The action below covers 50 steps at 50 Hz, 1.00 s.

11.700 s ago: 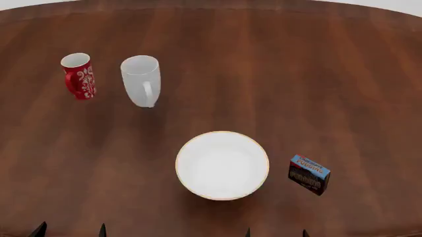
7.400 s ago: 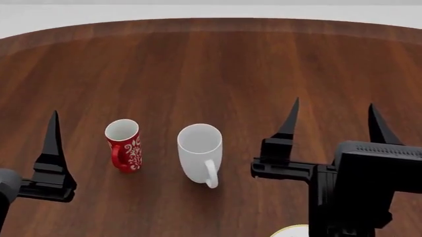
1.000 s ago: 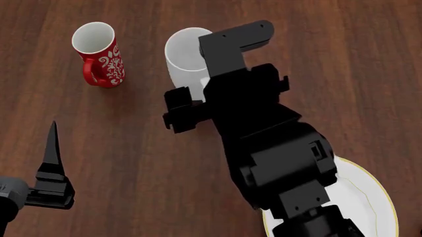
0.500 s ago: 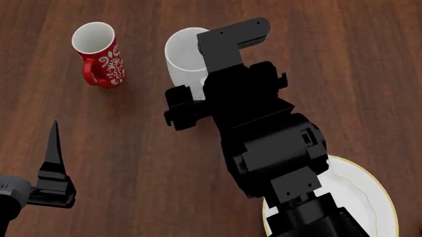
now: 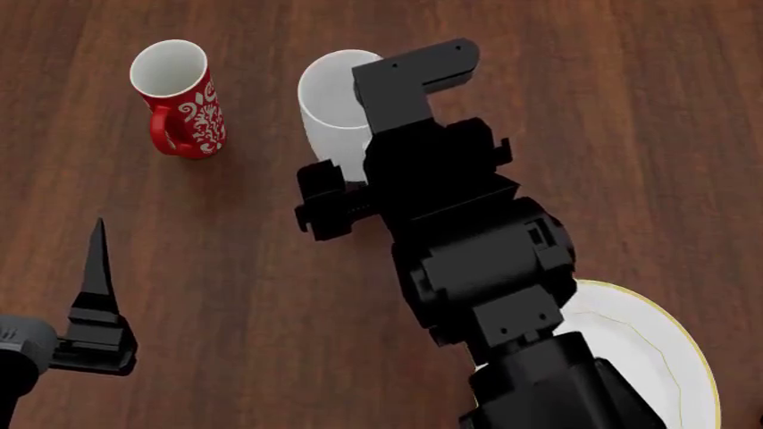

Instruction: Put the white mug on the plate.

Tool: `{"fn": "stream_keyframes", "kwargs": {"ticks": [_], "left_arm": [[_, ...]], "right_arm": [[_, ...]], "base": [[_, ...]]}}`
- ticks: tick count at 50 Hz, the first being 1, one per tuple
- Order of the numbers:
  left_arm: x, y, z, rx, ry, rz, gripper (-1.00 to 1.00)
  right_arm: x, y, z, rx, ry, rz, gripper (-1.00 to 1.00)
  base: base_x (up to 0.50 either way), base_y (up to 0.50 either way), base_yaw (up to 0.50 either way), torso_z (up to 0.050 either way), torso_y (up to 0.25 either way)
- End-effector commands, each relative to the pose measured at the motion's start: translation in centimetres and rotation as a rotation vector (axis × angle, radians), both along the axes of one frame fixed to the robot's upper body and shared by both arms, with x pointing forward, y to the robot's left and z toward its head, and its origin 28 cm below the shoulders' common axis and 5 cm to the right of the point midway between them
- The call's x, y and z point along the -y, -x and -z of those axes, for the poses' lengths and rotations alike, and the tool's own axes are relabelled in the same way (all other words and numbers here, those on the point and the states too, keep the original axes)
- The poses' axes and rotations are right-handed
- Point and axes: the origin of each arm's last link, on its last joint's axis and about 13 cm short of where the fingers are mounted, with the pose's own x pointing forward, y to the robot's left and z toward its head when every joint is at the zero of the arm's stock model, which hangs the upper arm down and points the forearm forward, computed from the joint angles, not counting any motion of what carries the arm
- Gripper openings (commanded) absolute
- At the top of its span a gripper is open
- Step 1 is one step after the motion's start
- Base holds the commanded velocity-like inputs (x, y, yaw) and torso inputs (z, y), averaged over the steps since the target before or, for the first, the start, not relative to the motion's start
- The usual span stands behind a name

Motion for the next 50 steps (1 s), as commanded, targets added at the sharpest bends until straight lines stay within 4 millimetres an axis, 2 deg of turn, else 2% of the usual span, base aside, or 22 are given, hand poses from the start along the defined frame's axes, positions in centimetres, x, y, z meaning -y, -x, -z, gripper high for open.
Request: {"fn": "stream_keyframes", "kwargs": {"ticks": [1,39,40,50], "left_arm": [[0.01,-0.05,0.05,-0.001,0.001,-0.001,1.00],[-0.15,-0.02,0.29,-0.005,0.000,-0.008,1.00],[-0.15,-0.03,0.29,-0.005,0.001,-0.008,1.00],[-0.06,-0.04,0.19,-0.003,0.002,-0.003,1.00]], "right_arm": [[-0.06,-0.28,0.25,-0.012,0.006,0.000,1.00],[-0.21,-0.49,0.69,-0.007,0.032,0.006,1.00],[-0.21,-0.44,0.69,-0.002,0.036,0.006,-1.00],[-0.09,-0.36,0.79,0.008,0.053,0.014,-1.00]], "base": [[0.00,0.00,0.00,0.000,0.000],[0.00,0.00,0.00,0.000,0.000],[0.00,0.00,0.00,0.000,0.000],[0.00,0.00,0.00,0.000,0.000]]}}
